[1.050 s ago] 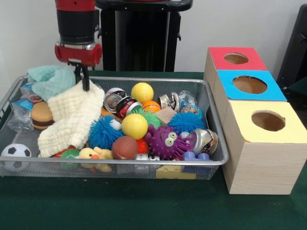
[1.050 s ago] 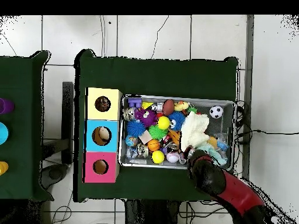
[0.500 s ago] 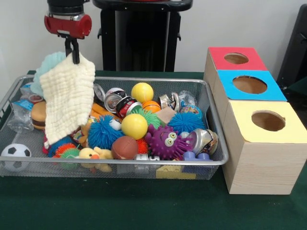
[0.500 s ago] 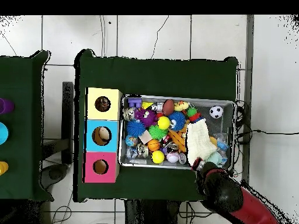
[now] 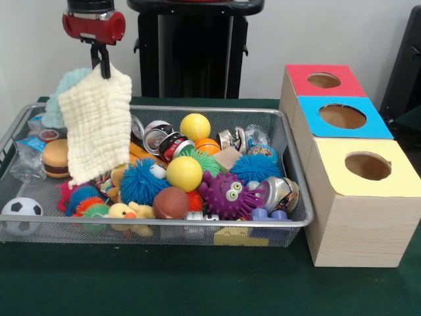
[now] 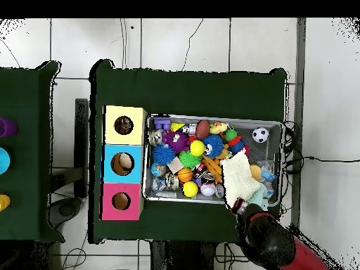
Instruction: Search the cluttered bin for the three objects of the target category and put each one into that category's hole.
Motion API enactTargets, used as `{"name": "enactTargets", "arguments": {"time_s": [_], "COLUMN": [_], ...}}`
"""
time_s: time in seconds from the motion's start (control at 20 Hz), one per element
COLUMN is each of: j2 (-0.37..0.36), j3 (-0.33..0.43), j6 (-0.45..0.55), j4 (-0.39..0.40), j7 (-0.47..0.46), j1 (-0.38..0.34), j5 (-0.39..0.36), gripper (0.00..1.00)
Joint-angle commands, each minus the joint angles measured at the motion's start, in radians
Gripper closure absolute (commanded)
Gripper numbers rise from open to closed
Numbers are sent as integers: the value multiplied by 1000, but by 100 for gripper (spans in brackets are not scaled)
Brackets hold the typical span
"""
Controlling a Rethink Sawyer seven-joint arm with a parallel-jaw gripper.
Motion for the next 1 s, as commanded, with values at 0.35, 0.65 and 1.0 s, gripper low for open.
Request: {"name": "enactTargets", "arguments": {"time_s": [0.35, 0.65, 1.0], "j2": [-169, -208, -220], "j3": [55, 31, 22], "j6": [261, 336, 339], "j4": [10, -14, 0], "j7": [132, 121, 117], "j1": [49, 72, 84], "j5": [119, 141, 148], "gripper": [100, 100, 100]}}
